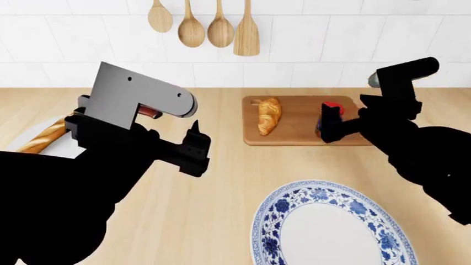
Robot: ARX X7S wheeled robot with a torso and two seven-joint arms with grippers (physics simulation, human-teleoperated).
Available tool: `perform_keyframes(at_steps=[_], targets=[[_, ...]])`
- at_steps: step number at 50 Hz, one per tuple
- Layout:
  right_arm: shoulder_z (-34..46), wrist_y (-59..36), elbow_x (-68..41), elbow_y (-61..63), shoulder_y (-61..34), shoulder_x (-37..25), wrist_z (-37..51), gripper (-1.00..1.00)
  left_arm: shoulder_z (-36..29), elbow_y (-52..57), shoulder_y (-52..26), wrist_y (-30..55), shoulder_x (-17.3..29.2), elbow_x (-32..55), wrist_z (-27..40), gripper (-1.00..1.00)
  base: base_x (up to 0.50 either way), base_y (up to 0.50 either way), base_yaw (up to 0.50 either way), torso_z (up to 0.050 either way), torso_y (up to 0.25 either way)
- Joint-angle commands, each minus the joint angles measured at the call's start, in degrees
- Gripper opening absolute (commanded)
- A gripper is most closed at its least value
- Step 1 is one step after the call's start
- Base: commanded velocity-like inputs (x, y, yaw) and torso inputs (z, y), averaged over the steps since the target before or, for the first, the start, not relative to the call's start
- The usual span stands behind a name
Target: From the different types of pastries on the counter, select a croissant and place it on the cutting board. Then retrieve a jar of jam from the cabinet and place it alongside the croissant on the cutting board.
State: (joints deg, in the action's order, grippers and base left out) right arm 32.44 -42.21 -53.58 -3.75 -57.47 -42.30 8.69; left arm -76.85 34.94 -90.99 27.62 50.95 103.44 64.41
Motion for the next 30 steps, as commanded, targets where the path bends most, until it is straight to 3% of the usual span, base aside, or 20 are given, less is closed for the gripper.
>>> perform_keyframes(at_steps=[1,15,30], targets=[[-3.84,-1.55,-4.6,7.07,-0.02,-4.3,1.63,1.0,0.41,0.28,-0.71,0.36,0.09,0.75,0.36,1.0,0.0,0.0,0.0,0.0,0.0],[-12.05,-1.64,-15.02,17.55,2.19,-11.26,3.53,1.0,0.87,0.55,-1.45,0.8,0.43,1.41,0.66,1.0,0.0,0.0,0.0,0.0,0.0],[-23.18,4.49,-22.72,26.96,13.51,-21.31,7.09,1.0,1.65,2.73,-2.99,1.45,1.06,3.29,2.21,1.0,0.0,0.0,0.0,0.0,0.0]])
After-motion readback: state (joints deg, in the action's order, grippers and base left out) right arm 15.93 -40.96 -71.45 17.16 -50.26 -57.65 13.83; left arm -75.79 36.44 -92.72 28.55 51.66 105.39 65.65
